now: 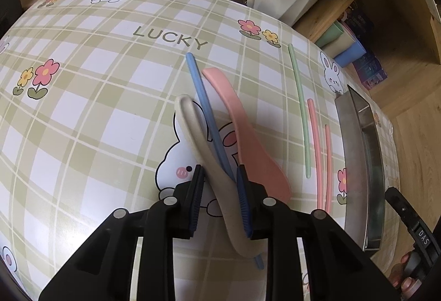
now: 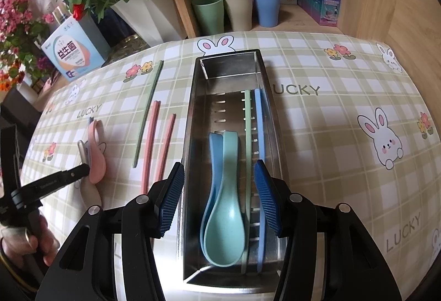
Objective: Organize utensils
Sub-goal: 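Move the left tool to the cream-white spoon and close on its handle, then lift the cream-white spoon with the left tool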
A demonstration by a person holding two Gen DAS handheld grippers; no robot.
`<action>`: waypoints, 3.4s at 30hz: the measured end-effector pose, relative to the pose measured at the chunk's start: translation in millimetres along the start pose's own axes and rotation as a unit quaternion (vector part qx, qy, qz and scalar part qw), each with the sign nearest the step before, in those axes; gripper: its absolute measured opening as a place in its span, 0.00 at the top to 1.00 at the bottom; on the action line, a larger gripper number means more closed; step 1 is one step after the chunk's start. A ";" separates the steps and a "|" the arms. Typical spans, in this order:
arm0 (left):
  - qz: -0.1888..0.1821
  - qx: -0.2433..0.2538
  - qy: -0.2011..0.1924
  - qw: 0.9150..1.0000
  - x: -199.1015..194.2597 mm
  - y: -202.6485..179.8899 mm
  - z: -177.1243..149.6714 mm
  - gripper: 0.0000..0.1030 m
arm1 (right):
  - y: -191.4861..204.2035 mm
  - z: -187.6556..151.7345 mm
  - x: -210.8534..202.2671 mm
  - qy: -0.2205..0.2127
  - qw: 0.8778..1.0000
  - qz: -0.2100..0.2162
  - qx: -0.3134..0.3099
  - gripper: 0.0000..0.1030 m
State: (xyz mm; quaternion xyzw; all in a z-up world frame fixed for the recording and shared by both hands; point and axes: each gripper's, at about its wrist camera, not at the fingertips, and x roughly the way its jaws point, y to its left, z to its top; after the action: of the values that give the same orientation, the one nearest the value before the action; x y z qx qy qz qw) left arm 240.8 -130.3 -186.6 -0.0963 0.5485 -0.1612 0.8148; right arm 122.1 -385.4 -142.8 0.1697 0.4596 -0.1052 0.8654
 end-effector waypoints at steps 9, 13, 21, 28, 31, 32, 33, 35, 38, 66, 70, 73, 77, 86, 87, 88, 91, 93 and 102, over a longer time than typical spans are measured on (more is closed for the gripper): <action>0.000 0.012 0.002 1.000 -9.7 10.3 -0.2 1.00 | 2.3 1.9 -3.3 -0.004 1.000 0.002 -0.001 0.50; 0.006 0.010 0.011 1.000 -10.7 19.5 -3.5 1.00 | 8.0 1.8 -3.0 -0.003 1.000 0.006 -0.006 0.50; -0.021 0.011 0.010 1.000 -17.8 18.3 -2.2 0.77 | 12.1 1.5 -3.6 -0.004 1.000 0.010 -0.009 0.50; -0.009 0.040 0.024 0.999 -8.6 2.0 -8.5 0.77 | 10.3 2.3 -5.2 -0.004 1.000 0.010 -0.007 0.50; -0.006 0.043 0.027 0.999 -7.3 -0.3 -8.6 0.77 | 8.7 2.6 -5.6 -0.004 1.000 0.009 -0.005 0.50; -0.006 0.045 0.030 0.999 -6.3 -1.4 -9.0 0.77 | 8.3 2.7 -5.5 -0.004 1.000 0.010 -0.005 0.50; -0.005 0.048 0.035 0.998 -4.1 -3.5 -10.3 0.77 | 8.1 2.8 -5.5 -0.005 1.000 0.010 -0.004 0.50; 0.006 0.058 0.030 0.998 -4.1 -7.9 -12.5 0.77 | 8.3 2.5 -5.7 -0.005 1.000 0.012 -0.004 0.50; 0.010 0.062 0.030 0.998 -3.7 -9.7 -13.4 0.78 | 9.0 2.1 -6.2 -0.005 1.000 0.013 -0.005 0.50; -0.021 0.082 0.050 0.995 -24.4 -9.9 -35.1 0.96 | 16.8 -1.9 -14.2 -0.013 1.000 0.020 -0.006 0.50; -0.020 0.084 0.049 0.995 -22.1 -8.6 -33.8 0.95 | 14.2 -3.3 -14.5 -0.012 1.000 0.018 -0.003 0.50; -0.020 0.092 0.046 0.995 -23.2 -9.5 -31.8 0.92 | 14.7 -4.3 -13.8 -0.011 1.000 0.018 -0.004 0.50; -0.021 0.103 0.037 0.994 -26.0 -13.0 -26.5 0.83 | 16.6 -4.4 -13.3 -0.010 1.000 0.018 -0.006 0.50; -0.010 0.139 0.020 0.990 -19.9 -18.9 -10.8 0.78 | 17.2 -5.2 -12.1 -0.007 1.000 0.013 -0.006 0.50; -0.008 0.142 0.019 0.990 -18.9 -19.6 -9.5 0.77 | 17.3 -5.3 -11.7 -0.007 1.000 0.012 -0.006 0.50; -0.004 0.146 0.019 0.989 -17.1 -20.3 -7.9 0.77 | 17.5 -5.1 -11.4 -0.007 1.000 0.012 -0.006 0.50; 0.001 0.146 0.021 0.989 -12.2 -18.6 -5.7 0.77 | 17.7 -4.8 -10.9 -0.006 1.000 0.010 -0.007 0.50; 0.000 0.145 0.024 0.989 -9.3 -15.8 -6.6 0.77 | 17.9 -5.0 -11.0 -0.005 1.000 0.008 -0.007 0.50; -0.008 0.154 0.024 0.988 -4.9 -11.1 -20.5 0.86 | 25.6 -6.9 -10.0 0.001 1.000 0.004 -0.017 0.50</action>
State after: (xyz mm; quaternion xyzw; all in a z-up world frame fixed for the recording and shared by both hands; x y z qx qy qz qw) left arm 218.4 -138.3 -186.4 0.0301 0.5358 -0.2525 0.8051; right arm 119.9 -358.9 -133.0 0.1570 0.4614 -0.0936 0.8681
